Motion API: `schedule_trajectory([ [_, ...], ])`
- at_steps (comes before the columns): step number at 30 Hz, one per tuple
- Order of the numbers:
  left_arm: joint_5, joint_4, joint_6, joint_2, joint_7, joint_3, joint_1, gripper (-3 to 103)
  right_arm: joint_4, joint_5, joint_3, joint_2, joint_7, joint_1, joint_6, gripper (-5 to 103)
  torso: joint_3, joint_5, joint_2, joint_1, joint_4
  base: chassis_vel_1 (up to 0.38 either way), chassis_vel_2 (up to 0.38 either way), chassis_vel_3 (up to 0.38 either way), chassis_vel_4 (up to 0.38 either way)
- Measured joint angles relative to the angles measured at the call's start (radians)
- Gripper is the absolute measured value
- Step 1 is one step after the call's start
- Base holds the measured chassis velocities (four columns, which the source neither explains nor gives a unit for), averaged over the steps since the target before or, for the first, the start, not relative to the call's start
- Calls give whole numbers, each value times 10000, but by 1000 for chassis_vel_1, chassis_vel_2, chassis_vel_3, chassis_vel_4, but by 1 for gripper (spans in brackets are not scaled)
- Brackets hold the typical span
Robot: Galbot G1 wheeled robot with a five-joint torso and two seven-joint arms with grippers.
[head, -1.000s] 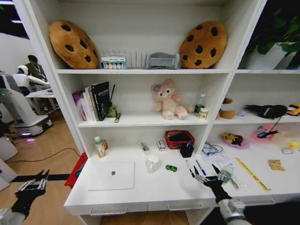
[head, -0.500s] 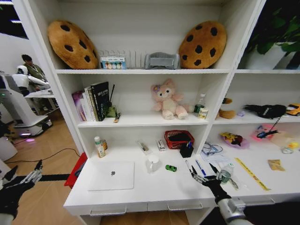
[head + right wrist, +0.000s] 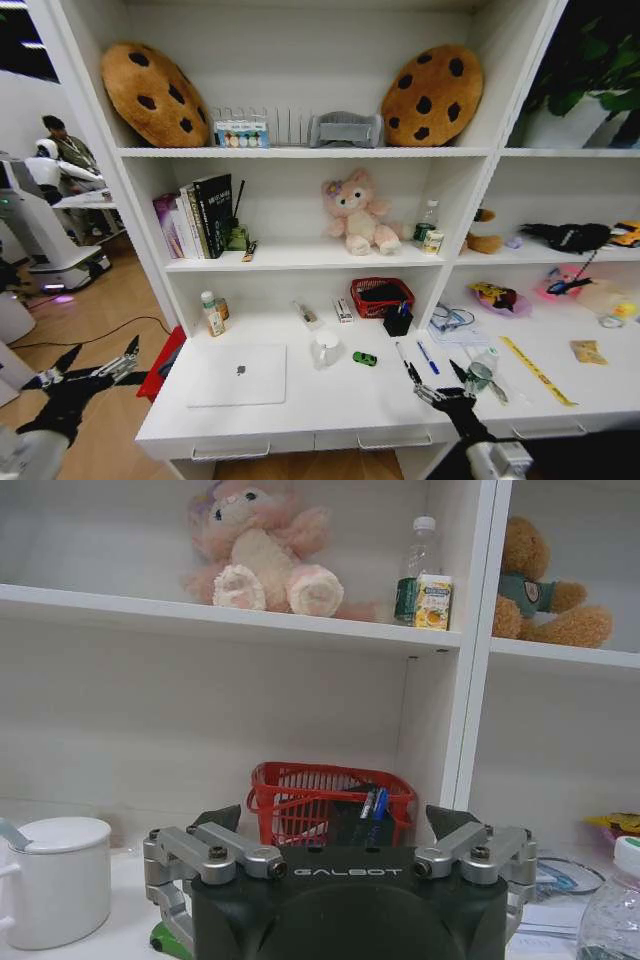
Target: Organize the objects on the table.
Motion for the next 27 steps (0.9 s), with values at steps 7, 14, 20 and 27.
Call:
schedule_trajectory([
  [7, 362, 307, -115, -199, 269, 12, -121, 100, 14, -81, -101, -63, 43, 150, -107, 100, 1, 1, 0, 0, 2, 0, 0, 0, 0],
  [14, 445, 265, -135, -274, 350, 90, -125, 100, 97, -171, -183, -13, 62, 150, -159, 100, 0, 0, 0, 0, 1, 0, 0, 0, 0],
  [20, 459, 232, -99, -259, 354, 101, -116, 100, 97, -107, -153, 12, 98, 148, -108, 100, 0, 0, -1, 0, 1, 0, 0, 0, 0],
  [27, 461, 227, -92, -255, 355, 102, -112, 100, 57, -251, -256, -74, 189, 117, -71, 100, 0, 0, 0, 0, 0, 0, 0, 0, 0],
])
